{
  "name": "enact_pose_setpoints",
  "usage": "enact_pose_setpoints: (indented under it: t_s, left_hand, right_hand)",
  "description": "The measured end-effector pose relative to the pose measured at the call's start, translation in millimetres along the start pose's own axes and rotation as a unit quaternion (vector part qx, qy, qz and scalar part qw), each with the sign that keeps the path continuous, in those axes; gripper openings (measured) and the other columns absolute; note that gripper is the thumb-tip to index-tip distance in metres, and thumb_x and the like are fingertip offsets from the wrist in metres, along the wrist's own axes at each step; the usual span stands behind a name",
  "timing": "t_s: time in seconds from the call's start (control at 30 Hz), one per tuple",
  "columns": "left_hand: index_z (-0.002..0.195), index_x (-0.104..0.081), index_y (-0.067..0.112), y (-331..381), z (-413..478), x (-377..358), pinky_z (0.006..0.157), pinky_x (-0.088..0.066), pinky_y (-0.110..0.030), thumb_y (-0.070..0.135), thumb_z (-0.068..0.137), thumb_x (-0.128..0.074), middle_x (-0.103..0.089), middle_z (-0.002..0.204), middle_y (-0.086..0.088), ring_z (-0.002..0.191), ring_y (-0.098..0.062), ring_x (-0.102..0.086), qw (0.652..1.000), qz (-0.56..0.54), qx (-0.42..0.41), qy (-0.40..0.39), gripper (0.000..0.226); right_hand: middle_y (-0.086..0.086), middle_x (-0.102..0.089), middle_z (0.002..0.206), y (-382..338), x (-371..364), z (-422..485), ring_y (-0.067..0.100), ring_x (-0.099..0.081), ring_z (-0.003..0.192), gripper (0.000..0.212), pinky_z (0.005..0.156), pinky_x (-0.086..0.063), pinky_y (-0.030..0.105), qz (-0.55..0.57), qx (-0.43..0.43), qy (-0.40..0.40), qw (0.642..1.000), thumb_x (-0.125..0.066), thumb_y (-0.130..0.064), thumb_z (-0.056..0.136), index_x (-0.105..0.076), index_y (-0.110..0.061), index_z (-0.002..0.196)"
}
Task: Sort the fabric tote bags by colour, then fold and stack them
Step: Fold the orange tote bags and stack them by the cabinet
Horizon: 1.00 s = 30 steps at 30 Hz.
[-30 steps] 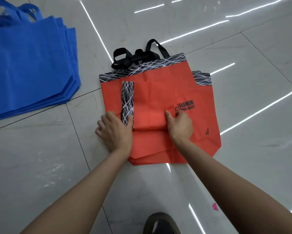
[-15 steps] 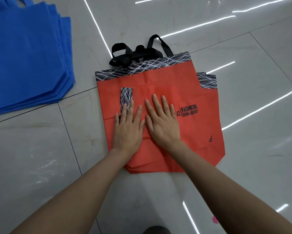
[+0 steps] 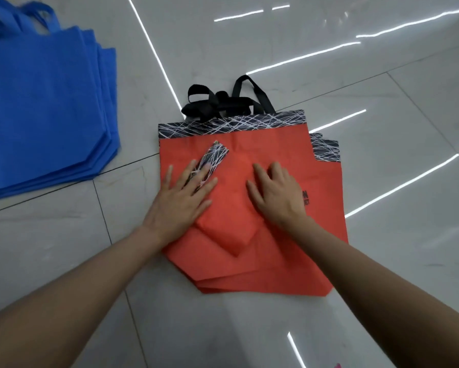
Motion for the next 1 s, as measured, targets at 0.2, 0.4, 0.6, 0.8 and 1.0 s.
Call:
enact_pose_setpoints:
  t_s: [0.2, 0.4, 0.6, 0.8, 1.0]
  left_hand:
    - [0.129, -0.053, 0.005, 32.0, 0.0, -1.4, 0.106, -0.029, -0.053, 0.027, 0.089, -0.031, -0.043, 0.143, -0.016, 0.133, -0.031, -0.04, 0.97, -0.073, 0.232, 0.0, 0.051]
    - [0.141, -0.038, 0.006, 36.9, -12.5, -17.8, 0.112, -0.018, -0.048, 0.034, 0.093, -0.026, -0.029, 0.151, -0.014, 0.14, -0.029, -0.028, 0.967, -0.086, 0.238, -0.014, 0.057]
    - [0.142, -0.037, 0.009, 38.5, -12.9, -16.4, 0.11, -0.023, -0.052, 0.035, 0.091, -0.028, -0.029, 0.151, -0.014, 0.14, -0.028, -0.026, 0.963, -0.091, 0.252, -0.005, 0.058]
    - [0.139, -0.042, 0.009, 57.5, -45.3, -12.4, 0.104, -0.032, -0.053, 0.04, 0.09, -0.032, -0.033, 0.148, -0.02, 0.137, -0.035, -0.031, 0.954, -0.104, 0.279, -0.038, 0.059]
    - [0.138, -0.044, 0.009, 57.3, -44.1, -15.0, 0.104, -0.033, -0.053, 0.04, 0.088, -0.032, -0.034, 0.147, -0.02, 0.136, -0.037, -0.032, 0.958, -0.101, 0.268, -0.017, 0.06]
  right_hand:
    - [0.013, -0.066, 0.1, -33.6, -5.0, -36.0, 0.032, -0.064, 0.086, 0.06, 0.07, -0.048, 0.038, -0.044, -0.124, -0.059, 0.99, -0.034, -0.042, 0.095, -0.033, -0.007, 0.144]
    - [0.005, -0.024, 0.156, -48.6, -6.3, 0.2, 0.029, -0.02, 0.144, 0.061, 0.113, -0.019, 0.047, 0.066, 0.116, -0.018, 0.991, -0.03, -0.031, 0.087, -0.032, -0.023, 0.147]
    - [-0.002, -0.024, 0.156, -45.5, -34.6, 2.0, 0.02, -0.016, 0.145, 0.053, 0.113, -0.019, 0.046, 0.065, 0.098, -0.031, 0.993, -0.027, -0.041, 0.095, -0.029, -0.03, 0.148]
    - [0.0, -0.029, 0.154, -50.8, -25.5, -0.2, 0.025, -0.021, 0.144, 0.052, 0.113, -0.018, 0.051, 0.024, 0.085, -0.02, 0.996, -0.03, -0.039, 0.095, -0.035, -0.027, 0.146]
    - [-0.001, -0.027, 0.155, -54.3, -31.7, -49.4, 0.029, -0.023, 0.143, 0.05, 0.11, -0.024, 0.053, 0.041, 0.065, -0.024, 0.997, -0.032, -0.045, 0.095, -0.036, -0.036, 0.144]
Point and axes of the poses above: each hand's wrist, its own z-axis towards the middle knuckle, its own x-axis out of the back of the hand, y = z × x, the point moved 4 cm from there along z, towards the middle knuckle
